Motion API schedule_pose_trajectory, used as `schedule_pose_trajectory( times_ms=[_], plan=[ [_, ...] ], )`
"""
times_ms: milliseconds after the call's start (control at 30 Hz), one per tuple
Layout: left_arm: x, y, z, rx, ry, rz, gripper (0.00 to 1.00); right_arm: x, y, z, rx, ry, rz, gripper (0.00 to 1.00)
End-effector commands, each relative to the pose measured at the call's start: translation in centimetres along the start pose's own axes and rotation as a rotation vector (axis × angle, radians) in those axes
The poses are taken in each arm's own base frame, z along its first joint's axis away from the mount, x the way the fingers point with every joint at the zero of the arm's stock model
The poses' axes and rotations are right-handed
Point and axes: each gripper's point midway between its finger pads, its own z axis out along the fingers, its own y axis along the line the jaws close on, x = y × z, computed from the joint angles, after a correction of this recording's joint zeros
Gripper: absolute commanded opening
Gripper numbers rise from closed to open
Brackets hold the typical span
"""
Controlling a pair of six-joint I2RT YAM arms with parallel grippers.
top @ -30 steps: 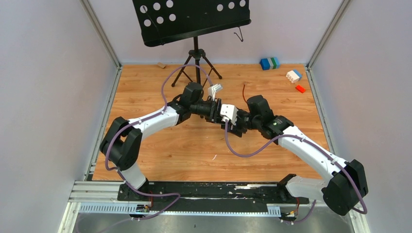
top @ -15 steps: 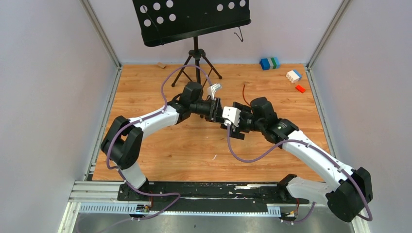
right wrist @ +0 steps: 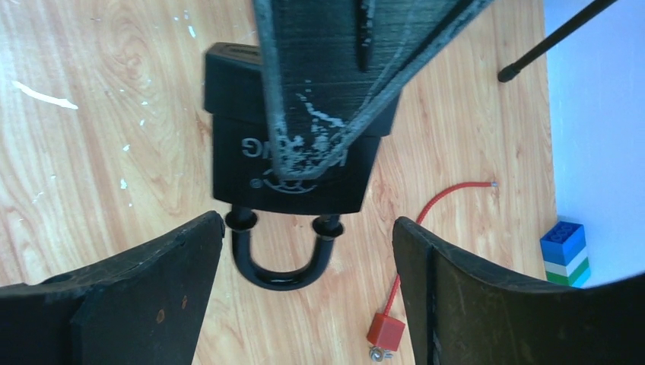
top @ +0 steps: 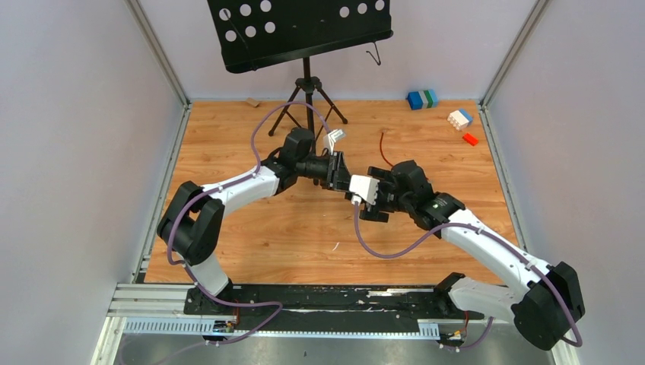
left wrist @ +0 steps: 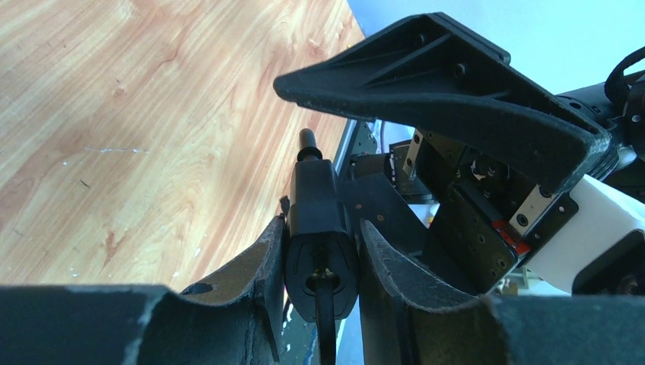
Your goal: Unlock with the key
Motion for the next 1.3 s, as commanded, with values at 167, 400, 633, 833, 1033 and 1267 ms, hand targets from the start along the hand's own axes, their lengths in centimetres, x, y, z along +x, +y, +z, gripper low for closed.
schedule_pose_trajectory(
  times_ms=[167, 400, 633, 833, 1033, 1267],
  plan=[
    [-1.2, -4.1, -1.0, 0.135, -0.027, 0.072, 0.0, -0.5, -3.8, 0.3, 0.165, 0.012, 0.012, 0.79],
    [-0.8, -3.7, -1.1, 0.124, -0.016, 0.086, 0.0, -1.0, -4.4, -0.4, 0.182, 0.018, 0.017, 0.77],
    [-0.3, -3.3, -1.0, 0.128, 0.007, 0.074, 0.0, -1.0, -5.7, -1.0, 0.248, 0.026, 0.016, 0.75],
    [0.2, -3.9, -1.2, 0.161, 0.031, 0.085, 0.0, 0.1, -7.1, -0.1, 0.314, 0.081, 0.026, 0.75],
    [0.8, -3.7, -1.4, 0.155, 0.052, 0.099, 0.0, 0.8, -9.3, 0.1, 0.392, 0.086, 0.071, 0.78],
    [0.7, -2.2, -1.0, 0.114, 0.055, 0.12, 0.0, 0.6, -8.2, -0.1, 0.318, 0.033, 0.087, 0.8]
  ],
)
